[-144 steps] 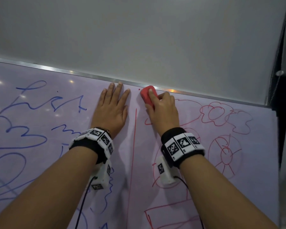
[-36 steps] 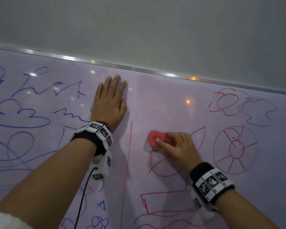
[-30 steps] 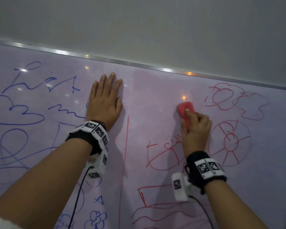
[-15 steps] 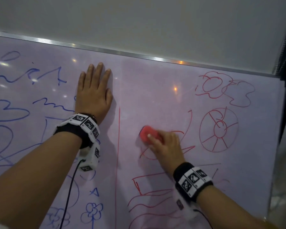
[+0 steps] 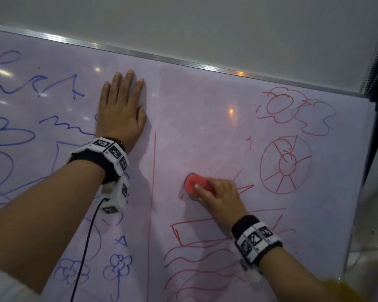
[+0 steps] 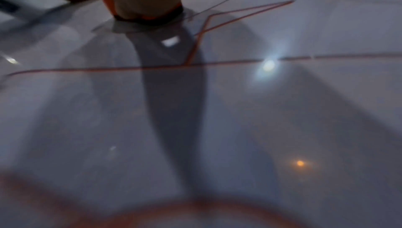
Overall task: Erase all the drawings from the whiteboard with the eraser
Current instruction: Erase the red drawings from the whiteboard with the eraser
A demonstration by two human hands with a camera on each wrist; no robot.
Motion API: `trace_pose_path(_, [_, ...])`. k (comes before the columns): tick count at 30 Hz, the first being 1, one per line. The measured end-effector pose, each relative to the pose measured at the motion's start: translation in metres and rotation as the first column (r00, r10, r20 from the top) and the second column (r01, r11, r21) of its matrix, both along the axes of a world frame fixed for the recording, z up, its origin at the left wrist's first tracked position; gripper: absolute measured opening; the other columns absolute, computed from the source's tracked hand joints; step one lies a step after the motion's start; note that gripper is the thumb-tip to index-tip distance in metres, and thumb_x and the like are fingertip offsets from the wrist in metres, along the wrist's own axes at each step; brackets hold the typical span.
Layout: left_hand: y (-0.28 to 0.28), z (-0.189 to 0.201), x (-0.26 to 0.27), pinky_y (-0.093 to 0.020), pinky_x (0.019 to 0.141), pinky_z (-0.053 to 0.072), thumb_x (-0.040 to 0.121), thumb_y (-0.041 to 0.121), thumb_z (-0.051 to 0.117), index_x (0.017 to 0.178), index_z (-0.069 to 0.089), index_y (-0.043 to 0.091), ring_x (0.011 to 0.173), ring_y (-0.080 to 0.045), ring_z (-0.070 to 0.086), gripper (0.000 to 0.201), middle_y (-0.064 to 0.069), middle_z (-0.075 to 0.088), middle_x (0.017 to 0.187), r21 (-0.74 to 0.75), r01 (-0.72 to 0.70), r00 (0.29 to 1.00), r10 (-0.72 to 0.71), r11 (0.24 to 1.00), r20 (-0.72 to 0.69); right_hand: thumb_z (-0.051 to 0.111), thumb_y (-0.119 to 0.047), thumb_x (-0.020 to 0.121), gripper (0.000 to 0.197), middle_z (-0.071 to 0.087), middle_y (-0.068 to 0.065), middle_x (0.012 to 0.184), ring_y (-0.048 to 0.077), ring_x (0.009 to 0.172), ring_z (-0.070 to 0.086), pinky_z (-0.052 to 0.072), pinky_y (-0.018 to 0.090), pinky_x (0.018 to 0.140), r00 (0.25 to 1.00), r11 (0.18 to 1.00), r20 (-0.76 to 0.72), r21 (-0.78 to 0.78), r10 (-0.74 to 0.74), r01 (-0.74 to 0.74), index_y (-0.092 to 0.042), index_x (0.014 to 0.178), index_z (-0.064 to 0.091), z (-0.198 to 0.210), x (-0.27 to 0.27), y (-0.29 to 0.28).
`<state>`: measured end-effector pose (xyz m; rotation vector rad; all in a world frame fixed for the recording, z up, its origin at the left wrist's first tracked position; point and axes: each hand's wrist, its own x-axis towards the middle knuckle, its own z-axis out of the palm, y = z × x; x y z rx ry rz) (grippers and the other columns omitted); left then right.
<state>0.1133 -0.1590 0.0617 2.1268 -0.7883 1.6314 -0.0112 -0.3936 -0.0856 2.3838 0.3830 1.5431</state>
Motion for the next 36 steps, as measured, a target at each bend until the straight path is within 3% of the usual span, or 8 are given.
trace_pose_path(3, [-0.001,0.001,0.000,-0.039,0.115,0.003,0.090,0.027,0.025,0.145,0.029,0.010,0.141,-0.033,0.018,0.058,-0.015,0.023,0.153,-0.001,-0.008,1.000,0.008,1.000,0.006,0.052,-0.038,0.087,0.018,0.062,0.003,0.088,0.016,0.079,0.053,0.046,0.036,0.072,0.982,0.929,0.145,0.366,-0.119,0.058,-0.025,0.095,0.062,0.033,-0.003,-0.039])
trace_pose_path(7, [-0.003,0.000,0.001,-0.030,0.115,-0.008,0.090,0.025,0.027,0.145,0.029,0.010,0.141,-0.034,0.018,0.058,-0.015,0.023,0.153,-0.003,-0.015,0.999,0.015,1.000,0.034,0.049,-0.029,0.085,0.040,0.053,0.030,0.095,0.044,0.087,0.051,0.042,0.050,0.078,0.812,0.618,0.379,0.786,-0.444,-0.029,0.001,0.110,0.059,0.071,0.002,-0.067])
trace_pose_path(12, [-0.002,0.001,0.002,-0.024,0.112,-0.015,0.089,0.025,0.030,0.145,0.029,0.011,0.141,-0.034,0.019,0.057,-0.015,0.023,0.153,-0.014,-0.023,0.999,0.024,1.000,0.047,0.052,-0.033,0.086,0.034,0.046,0.011,0.105,0.026,0.085,0.042,0.040,0.037,0.072,0.929,0.941,0.322,0.330,-0.184,0.072,-0.021,0.117,0.047,0.029,0.014,-0.022])
trace_pose_path(15, [-0.002,0.001,0.001,-0.024,0.112,-0.015,0.090,0.026,0.028,0.146,0.027,0.011,0.141,-0.033,0.018,0.058,-0.014,0.022,0.154,-0.012,-0.033,0.998,0.034,0.999,0.047,0.049,-0.051,0.086,0.039,0.057,0.015,0.099,0.029,0.087,0.050,0.047,0.041,0.077,0.949,0.882,0.250,0.468,-0.190,0.053,-0.021,0.112,0.052,0.040,-0.002,-0.046])
trace_pose_path(20, [-0.001,0.001,0.001,-0.025,0.112,-0.015,0.090,0.026,0.027,0.146,0.027,0.011,0.142,-0.032,0.016,0.058,-0.014,0.020,0.154,-0.005,-0.039,0.999,0.040,0.999,0.029,0.046,-0.032,0.086,0.040,0.053,0.027,0.095,0.040,0.086,0.050,0.045,0.049,0.075,0.863,0.666,0.357,0.745,-0.358,-0.032,-0.004,0.111,0.058,0.066,0.000,-0.053])
trace_pose_path(26, [-0.002,0.001,0.000,-0.024,0.112,-0.014,0.089,0.026,0.028,0.145,0.029,0.010,0.141,-0.033,0.018,0.058,-0.015,0.023,0.153,0.007,-0.025,0.999,0.025,1.000,0.024,0.055,-0.037,0.085,0.028,0.050,0.006,0.102,0.022,0.083,0.046,0.037,0.038,0.073,0.982,0.959,0.177,0.284,-0.060,0.007,-0.029,0.111,0.052,0.021,0.013,0.004])
trace_pose_path(32, [-0.002,0.000,0.002,-0.026,0.113,-0.012,0.089,0.027,0.027,0.144,0.031,0.009,0.140,-0.035,0.021,0.058,-0.016,0.026,0.152,-0.005,-0.015,0.999,0.016,1.000,0.045,0.058,-0.027,0.087,0.040,0.051,0.025,0.105,0.041,0.095,0.048,0.042,0.055,0.085,0.850,0.554,0.349,0.828,-0.394,-0.082,-0.015,0.125,0.056,0.062,0.002,-0.051])
trace_pose_path(36, [-0.003,0.000,0.002,-0.025,0.113,-0.013,0.089,0.026,0.027,0.143,0.032,0.008,0.139,-0.036,0.022,0.057,-0.017,0.026,0.151,-0.021,0.000,0.998,0.001,1.000,0.056,0.050,-0.039,0.091,0.038,0.056,0.018,0.101,0.033,0.092,0.051,0.042,0.045,0.083,0.915,0.640,0.234,0.767,-0.329,0.034,-0.020,0.123,0.059,0.054,0.011,-0.007])
